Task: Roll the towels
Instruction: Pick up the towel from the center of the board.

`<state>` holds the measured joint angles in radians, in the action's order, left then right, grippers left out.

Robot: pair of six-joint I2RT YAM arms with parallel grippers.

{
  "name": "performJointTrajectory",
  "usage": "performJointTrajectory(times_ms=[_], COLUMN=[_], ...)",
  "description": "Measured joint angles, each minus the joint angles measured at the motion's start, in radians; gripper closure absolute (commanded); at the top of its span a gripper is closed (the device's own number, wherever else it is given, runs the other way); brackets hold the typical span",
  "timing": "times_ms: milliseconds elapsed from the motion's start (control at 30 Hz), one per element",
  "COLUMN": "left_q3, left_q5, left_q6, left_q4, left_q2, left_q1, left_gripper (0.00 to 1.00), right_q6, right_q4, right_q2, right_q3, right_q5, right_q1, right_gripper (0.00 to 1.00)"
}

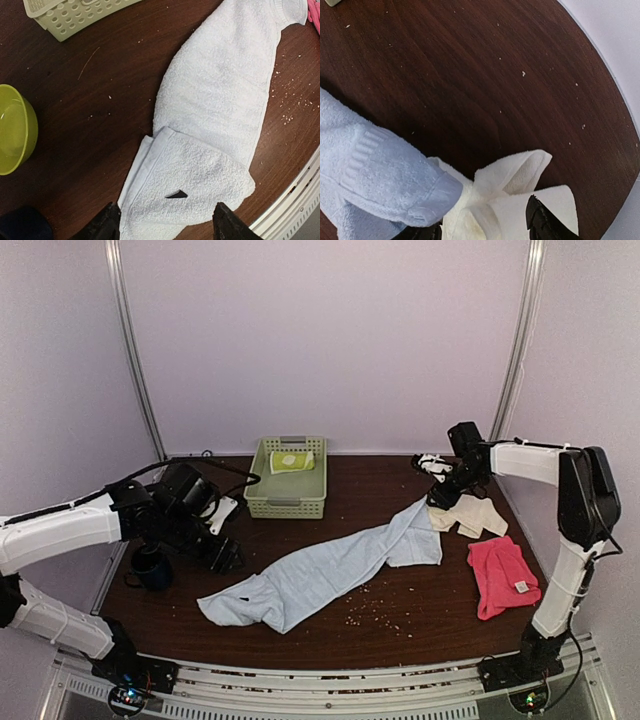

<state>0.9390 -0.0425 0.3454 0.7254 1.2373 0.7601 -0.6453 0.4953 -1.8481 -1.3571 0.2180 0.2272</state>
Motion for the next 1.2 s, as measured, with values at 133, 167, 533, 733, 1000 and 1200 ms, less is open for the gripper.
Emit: performJointTrajectory(times_ms=[133,167,533,733,1000,1200], left_q3=[-0.004,-0.004,-0.017,-0.037,-0.051,-0.046], left_q5=[-0.004,-0.004,-0.002,-0.003,-0.051,-0.091], left_q6=[0.0,0.0,-0.021,-0.043,-0.067,-0.079], left_q4=[-0.037,-0.046,-0.123,-0.169,-0.259,-0.385], left_q2=[0.048,0.053,0.078,0.117,0.176,0.169], left_q1=[0.0,0.0,0.0,0.0,0.0,0.061], left_gripper=[0.35,0.35,0.34,0.34,0.42,0.3], right_q6=[-0.039,-0.051,-0.14,0.052,0.29,0.341], right_q4=[-0.014,-0.006,0.296,0.31,0.063,0.167], right_q2=[-0.116,-0.138,-0.057,0.225,0.433,0.215], right_q3=[-0.087,-0.108,-0.264,-0.372,-0.247,-0.153], right_q5=[0.084,0.122,0.417,0.582,0.447,0.406], right_q1=[0.003,0.003,0.003,-0.021,-0.024,-0.027], right_gripper=[0.6,0.66,1.0,1.0,1.0,1.0])
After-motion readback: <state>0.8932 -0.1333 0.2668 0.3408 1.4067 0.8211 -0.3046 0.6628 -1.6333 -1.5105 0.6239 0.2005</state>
